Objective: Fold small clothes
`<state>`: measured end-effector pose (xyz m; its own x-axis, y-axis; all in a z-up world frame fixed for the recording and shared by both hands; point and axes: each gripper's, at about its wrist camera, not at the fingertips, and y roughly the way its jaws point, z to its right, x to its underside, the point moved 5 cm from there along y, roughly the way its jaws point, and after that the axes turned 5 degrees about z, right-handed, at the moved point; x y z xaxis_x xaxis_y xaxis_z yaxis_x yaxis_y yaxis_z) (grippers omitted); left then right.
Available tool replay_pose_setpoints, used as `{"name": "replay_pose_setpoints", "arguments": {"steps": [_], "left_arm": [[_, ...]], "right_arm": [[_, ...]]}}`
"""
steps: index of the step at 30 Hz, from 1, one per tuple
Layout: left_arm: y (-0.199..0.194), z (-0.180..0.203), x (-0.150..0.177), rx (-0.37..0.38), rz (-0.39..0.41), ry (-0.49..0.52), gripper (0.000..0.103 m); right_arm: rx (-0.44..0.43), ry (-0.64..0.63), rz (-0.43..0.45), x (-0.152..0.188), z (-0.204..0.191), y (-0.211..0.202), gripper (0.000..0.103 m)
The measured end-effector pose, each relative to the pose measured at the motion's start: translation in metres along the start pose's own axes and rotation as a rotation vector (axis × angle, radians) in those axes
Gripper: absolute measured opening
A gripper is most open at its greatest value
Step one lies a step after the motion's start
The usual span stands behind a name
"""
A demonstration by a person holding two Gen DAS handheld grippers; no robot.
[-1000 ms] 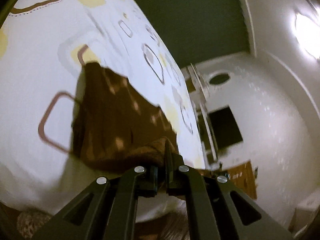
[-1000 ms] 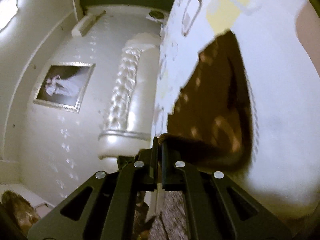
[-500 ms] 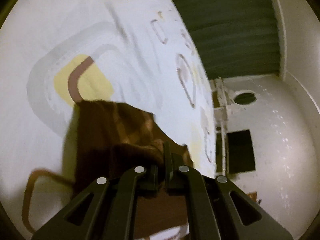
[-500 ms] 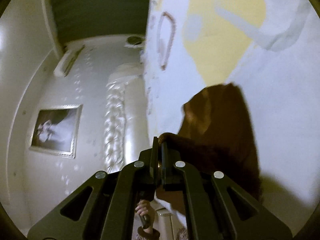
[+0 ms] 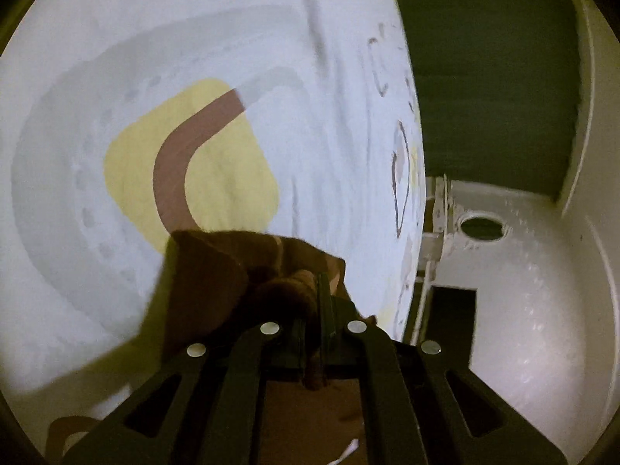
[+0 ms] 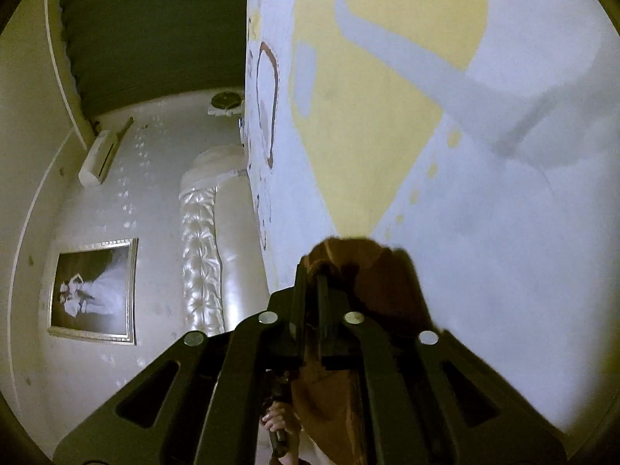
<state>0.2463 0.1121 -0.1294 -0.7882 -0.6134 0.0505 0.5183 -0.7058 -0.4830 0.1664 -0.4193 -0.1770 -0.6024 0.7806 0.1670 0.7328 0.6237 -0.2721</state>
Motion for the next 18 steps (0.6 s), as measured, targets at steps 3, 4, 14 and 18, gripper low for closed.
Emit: {"name": "replay_pose_setpoints", "arguments": {"steps": [3,4,14,18], "left_arm": [[0.001,-0.003,-0.003,0.019,0.001,-0.072,0.007],[-0.001,-0.002,-0.004,0.025,0.005,-0.084,0.008],[-0.012,0.005,-0.024,0.051,0.081,-0.208,0.031],[-0.017,0.016,-0.023,-0.004,0.077,-0.1,0.034]], "right_arm": [[-0.029,0.015,0.015,-0.005,-0.001,0.003,0.017],[-0.032,0.013,0.025,-0.008,-0.002,0.003,0.023],[-0.038,-0.02,0.066,-0.013,-0.008,-0.013,0.036],[0.009,-0.108,0.027,0.004,-0.013,-0.03,0.037]]}}
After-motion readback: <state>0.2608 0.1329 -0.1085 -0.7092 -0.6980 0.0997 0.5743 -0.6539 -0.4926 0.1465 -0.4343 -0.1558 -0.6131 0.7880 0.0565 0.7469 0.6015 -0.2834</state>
